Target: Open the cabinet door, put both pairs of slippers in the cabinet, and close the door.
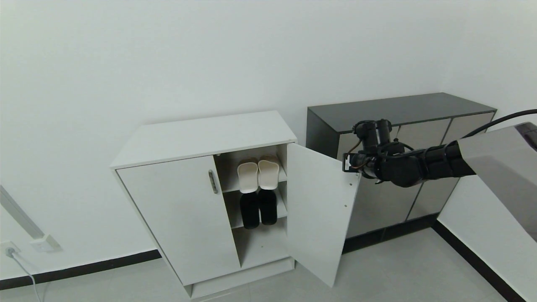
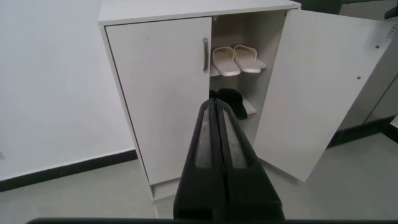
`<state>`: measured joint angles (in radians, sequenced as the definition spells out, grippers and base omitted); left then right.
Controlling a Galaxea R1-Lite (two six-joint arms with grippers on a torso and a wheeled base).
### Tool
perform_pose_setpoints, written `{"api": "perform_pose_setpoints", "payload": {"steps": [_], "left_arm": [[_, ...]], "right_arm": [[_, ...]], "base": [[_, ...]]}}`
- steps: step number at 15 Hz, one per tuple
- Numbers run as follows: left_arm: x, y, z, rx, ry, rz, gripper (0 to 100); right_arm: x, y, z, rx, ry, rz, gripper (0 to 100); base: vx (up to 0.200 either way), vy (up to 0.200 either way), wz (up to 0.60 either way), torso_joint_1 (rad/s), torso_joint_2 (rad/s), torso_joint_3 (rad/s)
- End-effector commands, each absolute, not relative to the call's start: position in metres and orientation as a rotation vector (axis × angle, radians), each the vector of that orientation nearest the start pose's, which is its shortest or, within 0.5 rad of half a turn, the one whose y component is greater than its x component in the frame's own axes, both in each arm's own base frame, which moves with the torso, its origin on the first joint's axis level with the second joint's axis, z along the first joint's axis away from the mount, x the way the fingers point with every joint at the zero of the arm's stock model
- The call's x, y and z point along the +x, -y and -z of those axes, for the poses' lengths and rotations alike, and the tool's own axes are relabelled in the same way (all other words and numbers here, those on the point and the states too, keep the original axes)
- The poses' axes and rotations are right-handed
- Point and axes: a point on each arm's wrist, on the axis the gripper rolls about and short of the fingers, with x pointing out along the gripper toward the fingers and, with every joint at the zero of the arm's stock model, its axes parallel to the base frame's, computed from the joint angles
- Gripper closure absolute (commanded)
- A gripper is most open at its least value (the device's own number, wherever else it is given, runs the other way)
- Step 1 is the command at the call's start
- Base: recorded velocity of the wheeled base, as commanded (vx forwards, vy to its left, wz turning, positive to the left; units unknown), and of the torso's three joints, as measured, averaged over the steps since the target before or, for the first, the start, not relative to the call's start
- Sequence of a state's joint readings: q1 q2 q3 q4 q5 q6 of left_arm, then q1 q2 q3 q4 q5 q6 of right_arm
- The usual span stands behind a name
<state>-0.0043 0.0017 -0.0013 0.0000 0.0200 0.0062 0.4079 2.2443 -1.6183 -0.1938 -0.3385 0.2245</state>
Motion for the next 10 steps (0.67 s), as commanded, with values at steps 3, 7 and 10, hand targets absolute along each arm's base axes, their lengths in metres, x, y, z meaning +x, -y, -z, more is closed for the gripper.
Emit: {"api": "perform_pose_setpoints", "payload": {"steps": [3, 7, 10], "left_arm": [[-0.023, -0.001, -0.076, 0.006, -0.002, -0.017, 100], [-0.023, -0.001, -0.076, 0.006, -0.002, -0.015, 100], [-0.023, -0.001, -0.076, 0.006, 0.0, -0.015, 100]], "right_arm": [[0.427, -0.179, -0.147, 0.056, -0.422, -0.024, 100], [0.414, -0.189, -0.15, 0.046, -0.429, -0.053, 100], [0.354, -0.227, -0.166, 0.017, -0.444, -0.187, 100]], "base": [[0.0, 0.0, 0.0, 0.0, 0.0, 0.0], [0.0, 0.0, 0.0, 0.0, 0.0, 0.0], [0.0, 0.0, 0.0, 0.0, 0.0, 0.0]]}}
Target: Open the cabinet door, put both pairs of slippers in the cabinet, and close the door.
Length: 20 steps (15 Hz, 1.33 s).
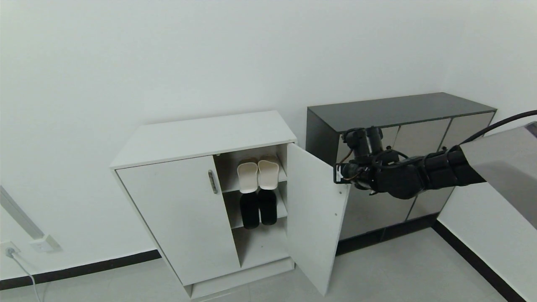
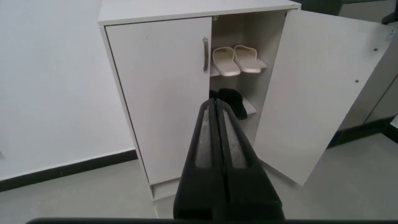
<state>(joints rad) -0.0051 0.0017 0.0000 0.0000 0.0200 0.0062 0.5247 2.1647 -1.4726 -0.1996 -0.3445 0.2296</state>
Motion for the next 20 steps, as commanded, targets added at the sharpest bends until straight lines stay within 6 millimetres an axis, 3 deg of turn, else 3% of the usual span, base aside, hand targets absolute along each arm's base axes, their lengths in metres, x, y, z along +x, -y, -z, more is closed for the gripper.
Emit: {"api": "perform_pose_setpoints", "payload": {"steps": [1, 3, 5, 10, 16, 20], "left_arm": [[-0.023, -0.001, -0.076, 0.006, -0.002, -0.017, 100], [-0.023, -0.001, -0.076, 0.006, 0.0, -0.017, 100], [-0.023, -0.001, -0.076, 0.006, 0.0, -0.017, 100], [-0.023, -0.001, -0.076, 0.008, 0.0, -0.018, 100], [-0.023, -0.001, -0.076, 0.008, 0.0, -0.018, 100], [-0.023, -0.001, -0.076, 0.008, -0.002, -0.018, 100]], "right_arm": [[0.335, -0.236, -0.17, 0.009, -0.445, -0.23, 100], [0.312, -0.245, -0.177, 0.01, -0.424, -0.288, 100], [0.304, -0.241, -0.177, 0.008, -0.394, -0.328, 100], [0.297, -0.238, -0.165, -0.087, -0.324, -0.393, 100], [0.284, -0.242, -0.151, -0.106, -0.37, -0.464, 100], [0.28, -0.24, -0.137, -0.094, -0.358, -0.514, 100]], "base": [[0.0, 0.0, 0.0, 0.0, 0.0, 0.0], [0.0, 0.0, 0.0, 0.0, 0.0, 0.0], [0.0, 0.0, 0.0, 0.0, 0.0, 0.0], [0.0, 0.0, 0.0, 0.0, 0.0, 0.0], [0.0, 0.0, 0.6, 0.003, 0.0, 0.0], [0.0, 0.0, 0.0, 0.0, 0.0, 0.0]]}}
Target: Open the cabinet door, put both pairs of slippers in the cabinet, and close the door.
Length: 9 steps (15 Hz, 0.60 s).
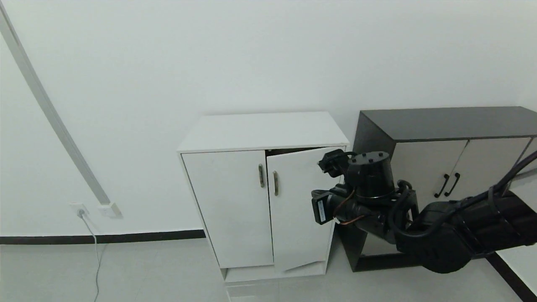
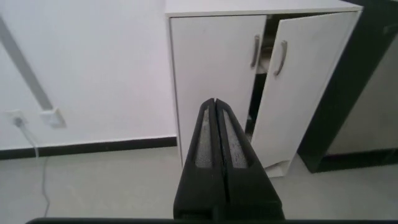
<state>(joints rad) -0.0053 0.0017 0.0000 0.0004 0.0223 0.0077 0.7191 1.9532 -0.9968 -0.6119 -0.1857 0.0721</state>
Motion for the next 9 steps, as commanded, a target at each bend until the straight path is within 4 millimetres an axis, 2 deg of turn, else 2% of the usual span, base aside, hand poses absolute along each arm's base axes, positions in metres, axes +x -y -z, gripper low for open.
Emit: {"api": "perform_pose_setpoints", "payload": {"steps": [1, 5, 9], "left_arm": [[-0.023, -0.001, -0.076, 0.008, 0.0, -0.018, 100], [-0.023, -0.001, -0.076, 0.008, -0.002, -0.017, 100], [-0.023, -0.001, -0.076, 0.009, 0.0, -0.017, 100]], "right_arm": [[0.277, -0.238, -0.13, -0.102, -0.36, -0.541, 100], [0.263, -0.229, -0.106, -0.09, -0.383, -0.644, 100], [0.261, -0.228, -0.094, -0.083, -0.372, -0.663, 100]], "base": [[0.0, 0.0, 0.0, 0.0, 0.0, 0.0], [0.0, 0.0, 0.0, 0.0, 0.0, 0.0], [0.2, 0.0, 0.0, -0.004, 0.0, 0.006]]}}
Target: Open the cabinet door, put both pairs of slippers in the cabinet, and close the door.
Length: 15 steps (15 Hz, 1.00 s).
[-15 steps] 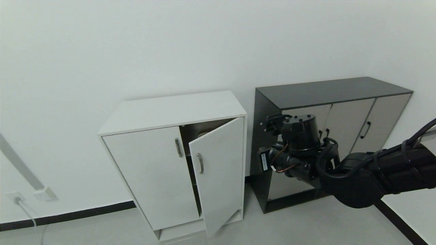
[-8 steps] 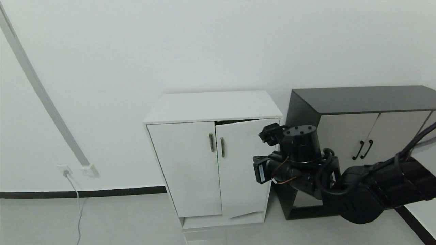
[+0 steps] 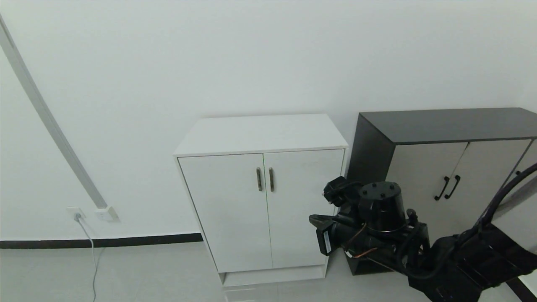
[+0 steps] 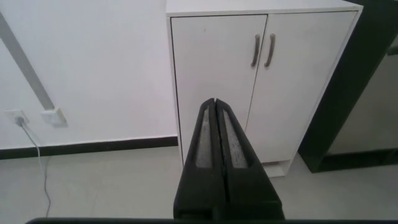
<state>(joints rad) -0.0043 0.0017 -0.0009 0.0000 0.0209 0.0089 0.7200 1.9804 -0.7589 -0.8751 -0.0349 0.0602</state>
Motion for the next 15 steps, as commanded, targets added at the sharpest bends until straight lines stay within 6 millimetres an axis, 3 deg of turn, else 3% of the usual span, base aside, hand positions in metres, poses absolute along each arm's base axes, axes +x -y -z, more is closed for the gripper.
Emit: {"api": "perform_pose_setpoints", "payload": {"steps": [1, 9, 15], "left_arm": [[-0.023, -0.001, -0.076, 0.009, 0.0, -0.017, 100], [-0.023, -0.001, -0.076, 0.008, 0.0, -0.014, 100], [-0.023, -0.001, -0.076, 0.006, 0.0, -0.015, 100]], "right_arm": [[0.262, -0.228, -0.094, -0.083, -0.372, -0.663, 100], [0.283, -0.244, -0.075, -0.08, -0.387, -0.656, 100], [0.315, -0.254, -0.068, -0.057, -0.347, -0.625, 100]], "base": [[0.2, 0.0, 0.0, 0.007, 0.01, 0.002], [0.2, 0.0, 0.0, 0.006, 0.0, 0.002], [0.0, 0.0, 0.0, 0.0, 0.0, 0.0]]}}
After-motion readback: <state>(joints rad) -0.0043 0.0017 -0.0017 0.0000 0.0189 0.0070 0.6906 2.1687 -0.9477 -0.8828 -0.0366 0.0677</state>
